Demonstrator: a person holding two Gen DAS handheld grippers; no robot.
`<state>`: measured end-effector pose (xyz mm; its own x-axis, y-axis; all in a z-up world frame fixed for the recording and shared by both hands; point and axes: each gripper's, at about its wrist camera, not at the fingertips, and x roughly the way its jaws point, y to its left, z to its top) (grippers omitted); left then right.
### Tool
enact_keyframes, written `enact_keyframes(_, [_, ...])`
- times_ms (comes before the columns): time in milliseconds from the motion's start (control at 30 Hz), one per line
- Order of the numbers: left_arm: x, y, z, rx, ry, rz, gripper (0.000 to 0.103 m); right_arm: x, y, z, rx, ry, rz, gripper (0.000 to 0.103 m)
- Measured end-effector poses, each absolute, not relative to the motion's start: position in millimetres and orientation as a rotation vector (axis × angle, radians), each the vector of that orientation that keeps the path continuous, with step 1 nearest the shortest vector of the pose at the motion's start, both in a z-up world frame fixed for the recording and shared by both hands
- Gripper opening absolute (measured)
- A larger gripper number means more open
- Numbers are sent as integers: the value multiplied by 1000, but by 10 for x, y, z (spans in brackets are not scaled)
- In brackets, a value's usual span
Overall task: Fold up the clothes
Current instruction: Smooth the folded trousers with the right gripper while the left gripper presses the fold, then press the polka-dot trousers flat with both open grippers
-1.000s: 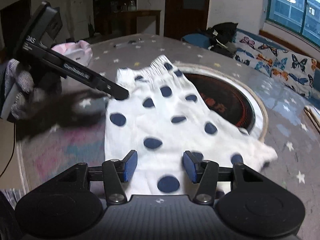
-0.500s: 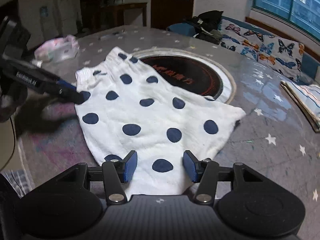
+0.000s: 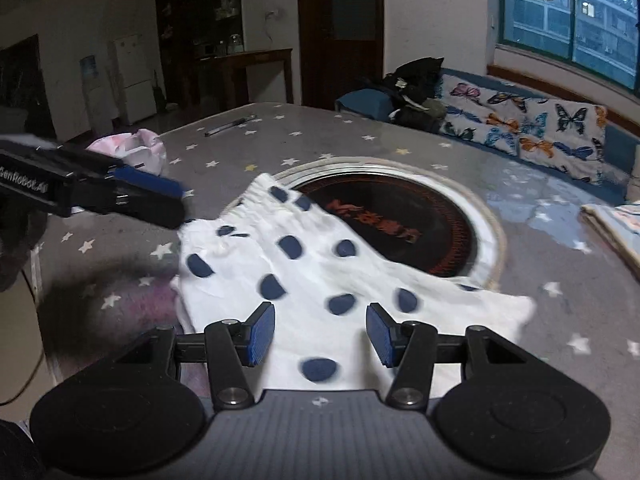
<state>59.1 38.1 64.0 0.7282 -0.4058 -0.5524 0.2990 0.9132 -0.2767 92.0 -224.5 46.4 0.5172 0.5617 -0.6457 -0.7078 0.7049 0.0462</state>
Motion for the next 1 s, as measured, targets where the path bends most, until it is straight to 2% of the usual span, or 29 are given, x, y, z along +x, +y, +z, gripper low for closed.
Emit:
enact_keyframes(233, [1086,146,457,-205,700,-409,54,831,-2091,293,-258,683,796,52])
enact_keyframes(433, [1412,259,227,-294,745,-334,49,841,-2110,239,-234,693,798,52])
enact_keyframes(567, [1385,307,229,-324,727,-336,48,854,-2159,288,-211,693,811,52])
enact_keyframes(767, [1129,205,396,-230,630,-402,50,984,-2520,498,-81,683,759,52])
enact_keyframes(1000, [926,-91,289,-155,671,-538,50,1345,-2840,493,-34,716,598,50])
